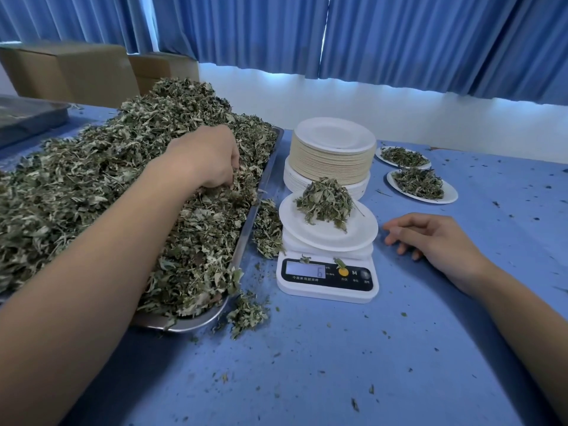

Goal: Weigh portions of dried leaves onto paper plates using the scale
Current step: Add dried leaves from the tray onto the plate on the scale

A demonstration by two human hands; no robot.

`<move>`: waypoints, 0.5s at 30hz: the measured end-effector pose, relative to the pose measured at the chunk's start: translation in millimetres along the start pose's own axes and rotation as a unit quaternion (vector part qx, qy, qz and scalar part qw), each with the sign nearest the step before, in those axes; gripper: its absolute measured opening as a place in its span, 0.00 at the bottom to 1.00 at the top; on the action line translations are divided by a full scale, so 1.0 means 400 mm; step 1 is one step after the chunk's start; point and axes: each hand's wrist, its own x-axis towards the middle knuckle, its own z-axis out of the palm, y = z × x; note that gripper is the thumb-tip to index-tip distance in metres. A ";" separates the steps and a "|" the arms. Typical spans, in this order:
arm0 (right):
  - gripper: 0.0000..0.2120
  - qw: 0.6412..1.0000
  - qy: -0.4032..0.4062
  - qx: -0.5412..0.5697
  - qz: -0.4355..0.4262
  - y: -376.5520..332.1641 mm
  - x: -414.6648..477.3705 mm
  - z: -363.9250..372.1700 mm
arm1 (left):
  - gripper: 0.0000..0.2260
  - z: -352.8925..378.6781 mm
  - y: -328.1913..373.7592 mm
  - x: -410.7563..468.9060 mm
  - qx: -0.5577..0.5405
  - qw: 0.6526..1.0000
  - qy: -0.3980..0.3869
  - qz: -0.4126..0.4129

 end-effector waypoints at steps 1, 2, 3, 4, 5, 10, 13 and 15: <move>0.05 1.000 0.000 0.001 0.000 -0.001 0.000 0.000 | 0.08 -0.006 0.001 0.000 -0.005 1.000 0.011 0.000; 0.05 1.000 0.000 0.001 0.000 -0.001 -0.001 0.001 | 0.08 -0.012 0.002 0.001 -0.012 1.000 0.023 0.001; 0.05 1.000 0.000 0.001 0.000 -0.002 -0.001 0.002 | 0.09 -0.018 0.003 0.002 -0.022 0.999 0.029 0.002; 0.05 1.000 0.000 0.001 0.000 -0.002 -0.001 0.002 | 0.10 -0.024 0.004 0.003 -0.038 0.999 0.031 0.006; 0.05 1.000 0.000 0.001 0.000 -0.002 -0.001 0.002 | 0.11 -0.031 0.007 0.002 -0.058 0.998 0.031 0.012; 0.05 1.000 0.001 0.000 0.002 -0.004 -0.002 0.003 | 0.07 -0.045 0.041 -0.023 -0.183 0.979 0.033 0.078; 0.05 1.000 -0.001 -0.001 0.004 -0.004 -0.002 0.001 | 0.06 -0.041 0.084 -0.057 -0.356 0.925 -0.039 0.126; 0.05 1.000 0.000 -0.004 0.005 -0.003 -0.002 0.000 | 0.06 -0.024 0.119 -0.069 -0.389 0.908 -0.051 0.147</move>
